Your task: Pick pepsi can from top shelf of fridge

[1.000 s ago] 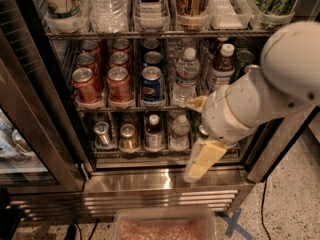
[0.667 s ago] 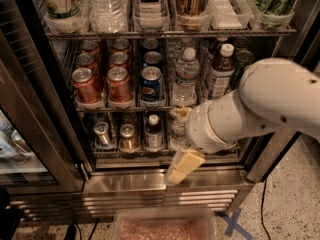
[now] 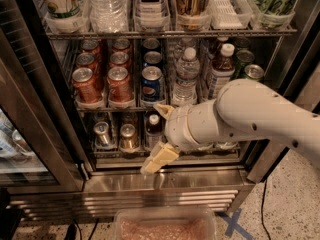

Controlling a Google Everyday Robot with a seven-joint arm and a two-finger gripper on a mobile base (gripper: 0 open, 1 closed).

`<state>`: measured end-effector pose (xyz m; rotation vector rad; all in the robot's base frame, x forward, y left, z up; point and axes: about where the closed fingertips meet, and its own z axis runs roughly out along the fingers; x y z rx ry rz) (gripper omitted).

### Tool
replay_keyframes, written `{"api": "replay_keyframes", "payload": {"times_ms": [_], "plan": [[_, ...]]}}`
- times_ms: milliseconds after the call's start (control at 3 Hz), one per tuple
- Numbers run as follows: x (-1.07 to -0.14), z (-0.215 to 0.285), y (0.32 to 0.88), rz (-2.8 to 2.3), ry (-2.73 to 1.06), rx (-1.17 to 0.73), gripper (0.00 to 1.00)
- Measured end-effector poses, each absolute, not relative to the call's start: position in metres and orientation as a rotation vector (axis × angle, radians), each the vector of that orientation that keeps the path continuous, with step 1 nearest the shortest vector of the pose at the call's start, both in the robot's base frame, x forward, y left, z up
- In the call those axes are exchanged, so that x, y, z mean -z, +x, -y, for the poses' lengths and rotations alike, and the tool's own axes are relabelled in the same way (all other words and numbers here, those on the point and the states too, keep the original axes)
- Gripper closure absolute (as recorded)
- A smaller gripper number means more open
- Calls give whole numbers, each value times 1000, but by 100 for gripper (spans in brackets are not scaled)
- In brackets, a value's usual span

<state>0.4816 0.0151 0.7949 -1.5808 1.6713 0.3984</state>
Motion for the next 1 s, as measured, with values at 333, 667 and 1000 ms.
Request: {"api": "replay_keyframes", "payload": {"times_ms": [333,667,1000], "plan": [[-801,-27,493,-1686,-1516,-418,0],[-811,-30,498,-1766,-1405,-424,0],[-813,-25,499,-1825,-1407,-437,0]]}}
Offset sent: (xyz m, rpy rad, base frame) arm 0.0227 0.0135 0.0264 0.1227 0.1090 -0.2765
